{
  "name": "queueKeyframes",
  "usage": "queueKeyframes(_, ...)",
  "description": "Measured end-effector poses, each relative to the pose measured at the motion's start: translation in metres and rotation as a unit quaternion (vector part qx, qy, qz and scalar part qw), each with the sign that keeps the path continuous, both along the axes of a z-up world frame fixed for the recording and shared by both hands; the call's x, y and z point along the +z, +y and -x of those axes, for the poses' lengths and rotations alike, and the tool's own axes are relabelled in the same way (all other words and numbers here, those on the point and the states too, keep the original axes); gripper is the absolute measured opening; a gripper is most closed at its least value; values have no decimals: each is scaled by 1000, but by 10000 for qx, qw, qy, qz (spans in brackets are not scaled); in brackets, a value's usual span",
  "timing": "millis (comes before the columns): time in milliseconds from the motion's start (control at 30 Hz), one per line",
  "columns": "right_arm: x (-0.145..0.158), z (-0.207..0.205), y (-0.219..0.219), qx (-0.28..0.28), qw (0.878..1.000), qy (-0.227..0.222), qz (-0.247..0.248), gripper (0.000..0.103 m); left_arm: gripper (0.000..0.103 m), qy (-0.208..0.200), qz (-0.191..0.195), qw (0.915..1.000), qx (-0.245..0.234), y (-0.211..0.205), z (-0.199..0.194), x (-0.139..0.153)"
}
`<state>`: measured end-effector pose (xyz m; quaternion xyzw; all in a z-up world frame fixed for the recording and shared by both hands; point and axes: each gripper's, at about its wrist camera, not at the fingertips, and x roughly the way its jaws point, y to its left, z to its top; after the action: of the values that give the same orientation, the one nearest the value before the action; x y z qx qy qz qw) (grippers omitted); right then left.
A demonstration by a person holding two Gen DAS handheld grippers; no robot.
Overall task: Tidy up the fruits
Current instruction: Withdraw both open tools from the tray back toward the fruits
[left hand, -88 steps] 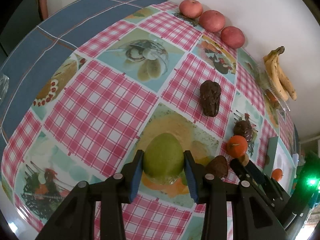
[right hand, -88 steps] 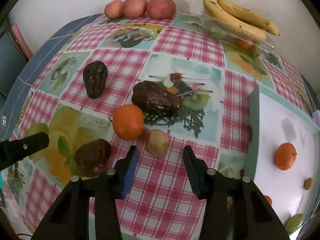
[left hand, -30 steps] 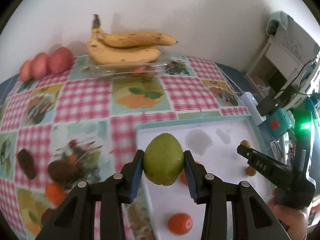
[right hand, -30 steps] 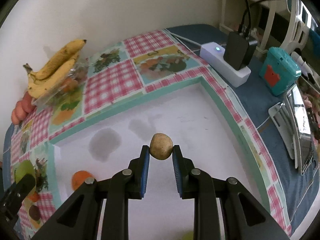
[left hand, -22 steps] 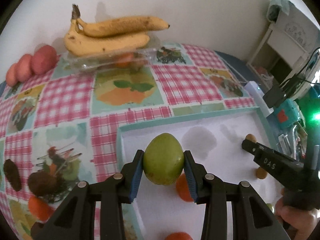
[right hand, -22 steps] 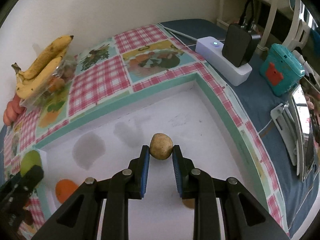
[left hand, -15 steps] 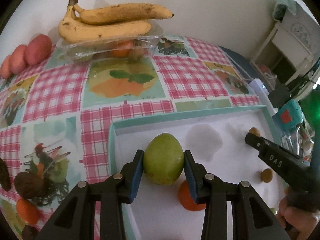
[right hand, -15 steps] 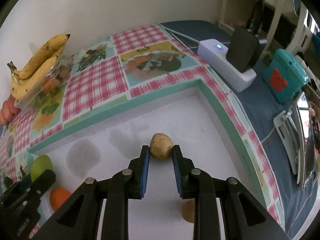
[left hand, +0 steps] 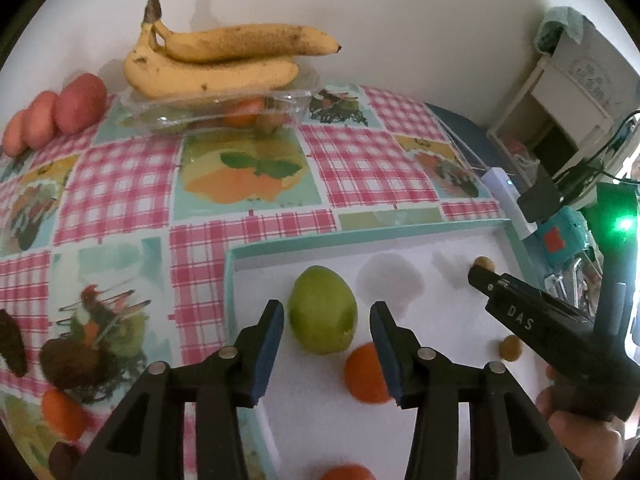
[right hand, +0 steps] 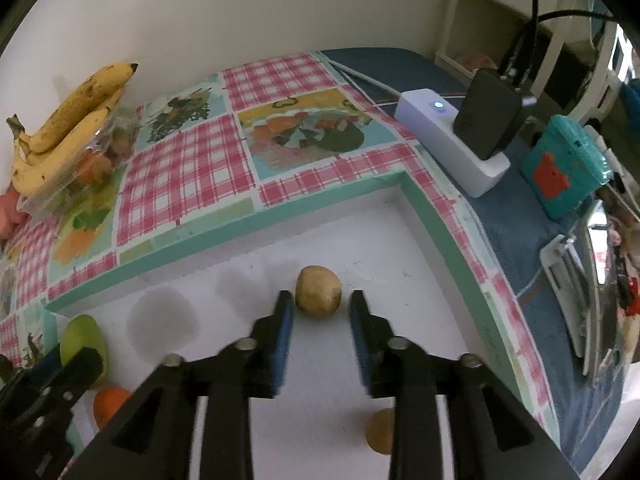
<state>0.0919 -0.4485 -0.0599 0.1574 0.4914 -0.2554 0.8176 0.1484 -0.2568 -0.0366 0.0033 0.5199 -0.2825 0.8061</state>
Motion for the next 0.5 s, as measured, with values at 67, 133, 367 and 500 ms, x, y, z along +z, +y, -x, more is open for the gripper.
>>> queueKeyframes(67, 6, 3, 3, 5, 10000, -70, -14, 40, 53, -3, 26, 10000, 8, 6, 4, 8)
queueKeyframes(133, 13, 5, 7, 7, 10000, -88, 33, 40, 57, -26, 45, 10000, 54, 14, 8, 18)
queueKeyframes(367, 35, 18, 37, 272, 9995, -146, 101, 51, 78, -217, 34, 9985, 502, 66, 22, 38)
queueKeyframes(500, 45, 26, 56, 412, 9989, -205, 123, 67, 90, -519, -408, 9929, 987, 104, 25, 46)
